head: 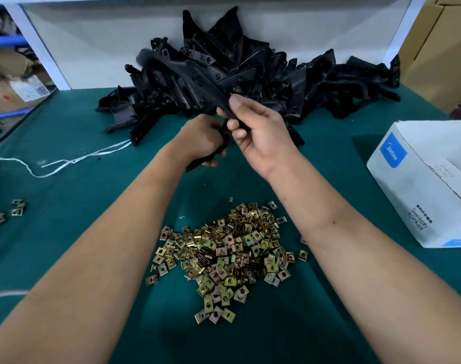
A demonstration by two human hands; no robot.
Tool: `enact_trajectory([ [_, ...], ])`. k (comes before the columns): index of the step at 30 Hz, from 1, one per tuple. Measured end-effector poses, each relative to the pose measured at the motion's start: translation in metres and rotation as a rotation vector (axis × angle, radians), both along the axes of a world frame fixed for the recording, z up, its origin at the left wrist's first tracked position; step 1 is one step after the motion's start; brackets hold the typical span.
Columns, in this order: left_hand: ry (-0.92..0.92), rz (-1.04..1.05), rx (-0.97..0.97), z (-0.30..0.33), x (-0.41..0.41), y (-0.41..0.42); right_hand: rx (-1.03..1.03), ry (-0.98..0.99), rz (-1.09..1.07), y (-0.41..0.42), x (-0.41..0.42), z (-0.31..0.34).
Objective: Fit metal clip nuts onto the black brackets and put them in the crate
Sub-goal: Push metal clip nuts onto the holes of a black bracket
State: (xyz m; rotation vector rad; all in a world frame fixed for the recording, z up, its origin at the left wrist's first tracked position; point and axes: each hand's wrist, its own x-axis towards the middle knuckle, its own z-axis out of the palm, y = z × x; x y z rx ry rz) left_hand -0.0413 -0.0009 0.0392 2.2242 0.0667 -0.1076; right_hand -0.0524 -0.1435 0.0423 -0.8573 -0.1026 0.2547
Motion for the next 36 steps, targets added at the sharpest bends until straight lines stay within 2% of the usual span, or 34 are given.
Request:
enact_trajectory([
  [2,-0.051,0.095,0.013,-0.005,-0.007,0.007,-0.001,0.055,-0.115,-0.003,0.004,0.004],
  [4,-0.081,0.135,0.127,-0.010,-0.017,0.012,0.013,0.113,-0.228,-0.009,0.010,0.002],
  [6,-0.088,0.158,0.280,-0.017,-0.029,0.018,0.029,0.127,-0.231,-0.015,0.012,-0.004],
  [7,-0.091,0.182,0.292,-0.019,-0.035,0.021,-0.015,0.107,-0.211,-0.018,0.012,-0.008],
  [8,-0.094,0.207,0.262,-0.022,-0.042,0.022,-0.127,0.074,-0.188,-0.021,0.011,-0.013],
  [9,-0.102,0.240,0.204,-0.024,-0.048,0.023,-0.331,0.031,-0.178,-0.023,0.009,-0.017],
  [11,-0.128,0.320,0.090,-0.029,-0.058,0.022,-0.900,-0.081,-0.209,-0.030,0.002,-0.024],
  [12,-0.150,0.361,0.045,-0.031,-0.062,0.022,-1.139,-0.142,-0.258,-0.034,-0.003,-0.026],
  [13,-0.181,0.397,0.022,-0.033,-0.066,0.021,-1.294,-0.209,-0.312,-0.037,-0.009,-0.028],
  [15,-0.261,0.438,0.042,-0.035,-0.070,0.022,-1.440,-0.339,-0.375,-0.047,-0.021,-0.032],
  [17,-0.325,0.437,0.050,-0.038,-0.072,0.023,-1.527,-0.423,-0.348,-0.060,-0.033,-0.034],
  [21,-0.443,0.400,-0.032,-0.039,-0.078,0.019,-1.661,-0.494,-0.061,-0.087,-0.056,-0.036],
  [24,-0.517,0.339,-0.009,-0.041,-0.081,0.012,-1.685,-0.608,0.116,-0.095,-0.066,-0.039],
  [30,-0.588,0.221,-0.020,-0.042,-0.082,-0.002,-1.601,-0.705,0.138,-0.099,-0.070,-0.046],
  [32,-0.611,0.171,-0.026,-0.041,-0.081,-0.005,-1.483,-0.671,0.028,-0.098,-0.068,-0.050],
  [36,-0.639,0.089,0.048,-0.046,-0.081,-0.010,-1.110,-0.521,-0.141,-0.096,-0.066,-0.052],
])
